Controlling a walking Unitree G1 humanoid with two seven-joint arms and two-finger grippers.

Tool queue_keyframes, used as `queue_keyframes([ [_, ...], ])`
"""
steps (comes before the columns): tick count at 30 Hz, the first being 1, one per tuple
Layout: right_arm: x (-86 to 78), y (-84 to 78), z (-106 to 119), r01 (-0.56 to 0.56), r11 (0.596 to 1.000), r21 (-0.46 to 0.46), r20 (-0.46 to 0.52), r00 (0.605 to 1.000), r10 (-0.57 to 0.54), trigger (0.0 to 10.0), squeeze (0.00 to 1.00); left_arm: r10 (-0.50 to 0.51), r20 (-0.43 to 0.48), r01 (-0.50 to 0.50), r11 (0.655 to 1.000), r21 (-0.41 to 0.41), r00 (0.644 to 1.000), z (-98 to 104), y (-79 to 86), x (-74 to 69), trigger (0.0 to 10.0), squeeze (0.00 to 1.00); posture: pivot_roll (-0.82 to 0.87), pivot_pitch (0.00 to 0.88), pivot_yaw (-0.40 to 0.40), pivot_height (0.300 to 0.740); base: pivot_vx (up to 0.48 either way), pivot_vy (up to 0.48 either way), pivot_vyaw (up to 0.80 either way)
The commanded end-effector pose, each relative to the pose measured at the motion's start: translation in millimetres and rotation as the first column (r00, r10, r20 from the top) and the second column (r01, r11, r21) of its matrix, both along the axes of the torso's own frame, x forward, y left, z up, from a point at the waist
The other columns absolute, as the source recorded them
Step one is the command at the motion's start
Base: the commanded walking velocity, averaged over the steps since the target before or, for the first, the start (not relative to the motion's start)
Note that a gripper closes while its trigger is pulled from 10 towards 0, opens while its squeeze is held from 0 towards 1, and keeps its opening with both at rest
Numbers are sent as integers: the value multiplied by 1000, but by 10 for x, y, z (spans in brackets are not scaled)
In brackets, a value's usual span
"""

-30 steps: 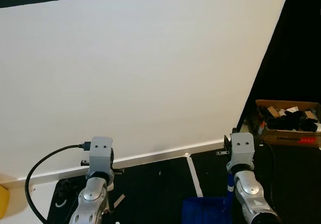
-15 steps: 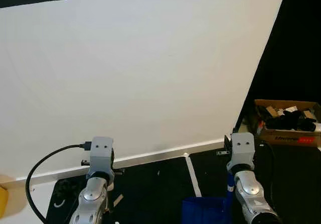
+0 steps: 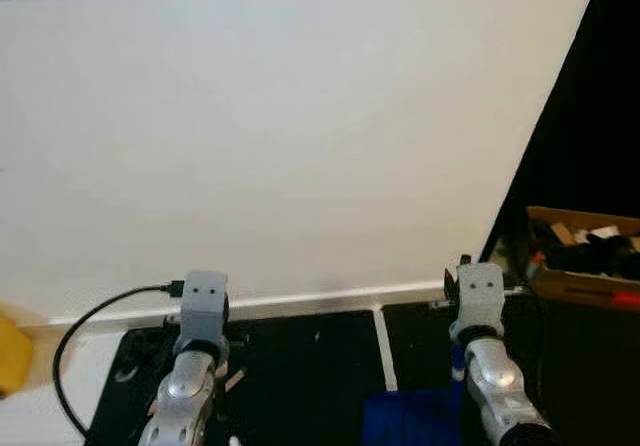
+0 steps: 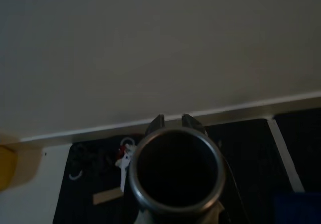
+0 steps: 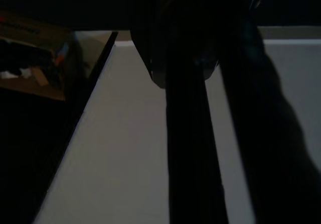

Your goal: Sweep floor

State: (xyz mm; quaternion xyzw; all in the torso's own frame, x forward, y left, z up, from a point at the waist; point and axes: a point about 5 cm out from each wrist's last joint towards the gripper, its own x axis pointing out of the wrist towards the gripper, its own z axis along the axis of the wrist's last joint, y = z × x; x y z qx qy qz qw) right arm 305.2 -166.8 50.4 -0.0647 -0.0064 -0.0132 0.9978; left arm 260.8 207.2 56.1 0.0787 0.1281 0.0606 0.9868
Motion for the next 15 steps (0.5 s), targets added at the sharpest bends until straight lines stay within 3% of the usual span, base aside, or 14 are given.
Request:
queue_keyframes([
  [1,2,-10,14,3,1000,-1,8,1000,-3,10000,0,4,15,-4,1000,29,1000,45,30,14,10000,0,80,51,62,740,0,0,0],
  [15,59,48,113,-38,998,-45,51,998,40,10000,0,9,47,-10,999,30,999,87,45,28,10000,0,79,57,65,740,0,0,0],
])
